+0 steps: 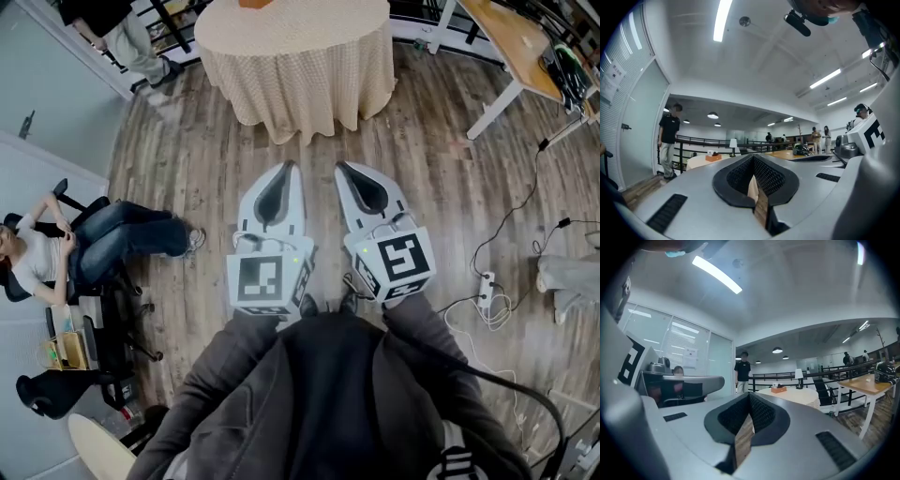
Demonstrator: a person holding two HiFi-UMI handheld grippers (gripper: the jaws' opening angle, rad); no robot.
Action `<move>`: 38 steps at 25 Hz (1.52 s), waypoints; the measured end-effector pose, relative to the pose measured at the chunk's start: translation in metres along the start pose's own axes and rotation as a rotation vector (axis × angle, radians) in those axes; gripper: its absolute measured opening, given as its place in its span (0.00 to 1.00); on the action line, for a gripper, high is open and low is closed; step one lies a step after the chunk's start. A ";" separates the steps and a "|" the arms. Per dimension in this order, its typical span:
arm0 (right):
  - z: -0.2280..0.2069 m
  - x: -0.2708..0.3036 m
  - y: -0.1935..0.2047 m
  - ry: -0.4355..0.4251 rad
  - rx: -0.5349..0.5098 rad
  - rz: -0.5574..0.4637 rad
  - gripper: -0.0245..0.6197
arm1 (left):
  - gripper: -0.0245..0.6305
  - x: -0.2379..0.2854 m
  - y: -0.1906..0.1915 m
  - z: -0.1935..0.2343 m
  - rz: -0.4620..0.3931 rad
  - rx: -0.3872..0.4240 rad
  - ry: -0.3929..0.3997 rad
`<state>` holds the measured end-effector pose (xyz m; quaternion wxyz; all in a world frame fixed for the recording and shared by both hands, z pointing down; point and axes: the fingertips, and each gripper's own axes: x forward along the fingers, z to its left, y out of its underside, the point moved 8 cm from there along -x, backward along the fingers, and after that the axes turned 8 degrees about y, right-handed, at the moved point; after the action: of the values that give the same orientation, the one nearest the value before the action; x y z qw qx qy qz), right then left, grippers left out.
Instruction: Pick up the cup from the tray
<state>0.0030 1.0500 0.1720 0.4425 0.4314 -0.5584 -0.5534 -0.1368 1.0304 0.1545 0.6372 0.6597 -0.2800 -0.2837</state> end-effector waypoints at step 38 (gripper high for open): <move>-0.059 0.297 0.012 -0.114 0.049 0.065 0.05 | 0.05 0.210 0.036 0.206 0.029 -0.082 -0.041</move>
<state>-0.0095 0.7477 0.1884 0.4172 0.3916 -0.6096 -0.5486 -0.1444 0.7349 0.1810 0.6618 0.6229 -0.2906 -0.2992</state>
